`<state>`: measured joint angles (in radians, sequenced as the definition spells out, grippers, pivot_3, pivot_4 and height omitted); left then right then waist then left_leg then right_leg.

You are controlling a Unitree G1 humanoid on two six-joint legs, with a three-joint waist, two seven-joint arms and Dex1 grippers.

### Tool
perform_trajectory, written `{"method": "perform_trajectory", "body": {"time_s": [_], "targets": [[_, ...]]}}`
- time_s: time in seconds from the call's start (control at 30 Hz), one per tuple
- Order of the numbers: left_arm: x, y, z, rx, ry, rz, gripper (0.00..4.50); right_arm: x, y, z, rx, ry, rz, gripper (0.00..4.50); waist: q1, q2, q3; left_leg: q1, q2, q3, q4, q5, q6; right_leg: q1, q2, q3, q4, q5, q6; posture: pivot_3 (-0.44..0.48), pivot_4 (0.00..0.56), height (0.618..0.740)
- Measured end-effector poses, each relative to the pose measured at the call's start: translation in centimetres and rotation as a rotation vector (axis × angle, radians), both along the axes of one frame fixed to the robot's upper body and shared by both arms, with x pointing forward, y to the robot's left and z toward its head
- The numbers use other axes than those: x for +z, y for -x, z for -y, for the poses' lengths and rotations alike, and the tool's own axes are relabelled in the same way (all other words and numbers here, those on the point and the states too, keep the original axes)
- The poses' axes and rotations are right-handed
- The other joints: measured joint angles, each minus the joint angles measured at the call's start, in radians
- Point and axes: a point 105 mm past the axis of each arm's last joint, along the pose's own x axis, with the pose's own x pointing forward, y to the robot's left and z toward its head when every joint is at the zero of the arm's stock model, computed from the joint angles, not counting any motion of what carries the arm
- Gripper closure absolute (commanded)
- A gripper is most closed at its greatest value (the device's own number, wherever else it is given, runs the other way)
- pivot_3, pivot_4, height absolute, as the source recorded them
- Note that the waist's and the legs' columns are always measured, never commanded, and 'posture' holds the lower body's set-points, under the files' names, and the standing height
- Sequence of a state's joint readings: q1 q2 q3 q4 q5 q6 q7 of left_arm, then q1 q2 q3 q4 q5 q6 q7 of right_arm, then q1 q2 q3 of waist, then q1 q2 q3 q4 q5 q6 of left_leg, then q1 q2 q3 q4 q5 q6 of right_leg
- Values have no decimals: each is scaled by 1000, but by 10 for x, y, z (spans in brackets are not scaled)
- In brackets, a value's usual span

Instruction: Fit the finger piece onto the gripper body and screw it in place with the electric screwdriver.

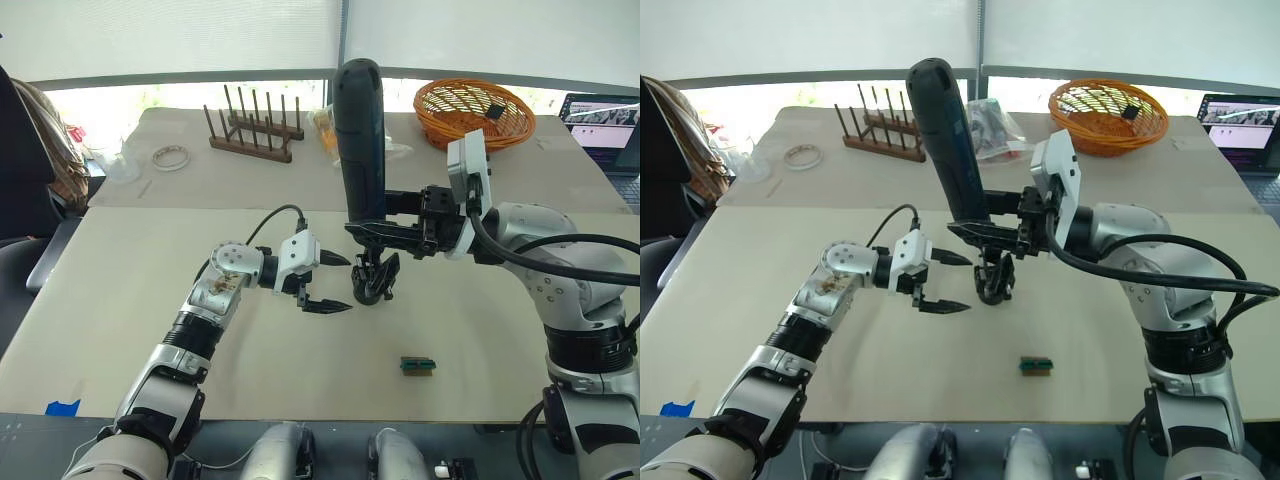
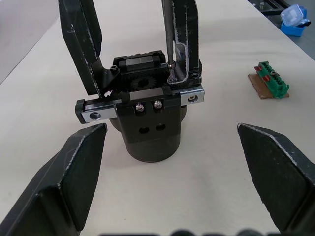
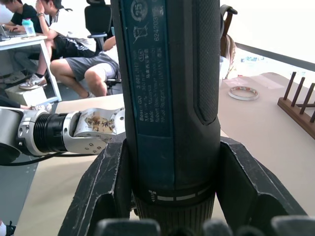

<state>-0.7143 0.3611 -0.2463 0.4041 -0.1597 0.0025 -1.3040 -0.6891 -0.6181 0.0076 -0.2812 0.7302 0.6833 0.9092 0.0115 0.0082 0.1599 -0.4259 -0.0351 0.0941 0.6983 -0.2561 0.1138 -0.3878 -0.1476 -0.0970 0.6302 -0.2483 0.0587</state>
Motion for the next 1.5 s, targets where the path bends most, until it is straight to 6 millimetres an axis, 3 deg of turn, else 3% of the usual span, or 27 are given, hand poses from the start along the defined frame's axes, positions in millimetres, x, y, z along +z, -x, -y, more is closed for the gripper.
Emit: {"method": "perform_trajectory", "body": {"time_s": [1.03, 1.5], "targets": [[-3, -1, 8, 12, 12, -1, 0, -5, 0, 7, -32, -15, -7, 2526, 0, 0, 0, 0, 0, 0, 0, 0, 0, 0, 0, 0, 0, 0, 0, 0, 150, 740], [-25, -11, 18, 99, 16, -50, 0, -8, -2, 11, -94, -82, 0, 2526, 1, 0, 0, 0, 0, 0, 0, 0, 0, 0, 0, 0, 0, 0, 0, 0, 150, 740]]}}
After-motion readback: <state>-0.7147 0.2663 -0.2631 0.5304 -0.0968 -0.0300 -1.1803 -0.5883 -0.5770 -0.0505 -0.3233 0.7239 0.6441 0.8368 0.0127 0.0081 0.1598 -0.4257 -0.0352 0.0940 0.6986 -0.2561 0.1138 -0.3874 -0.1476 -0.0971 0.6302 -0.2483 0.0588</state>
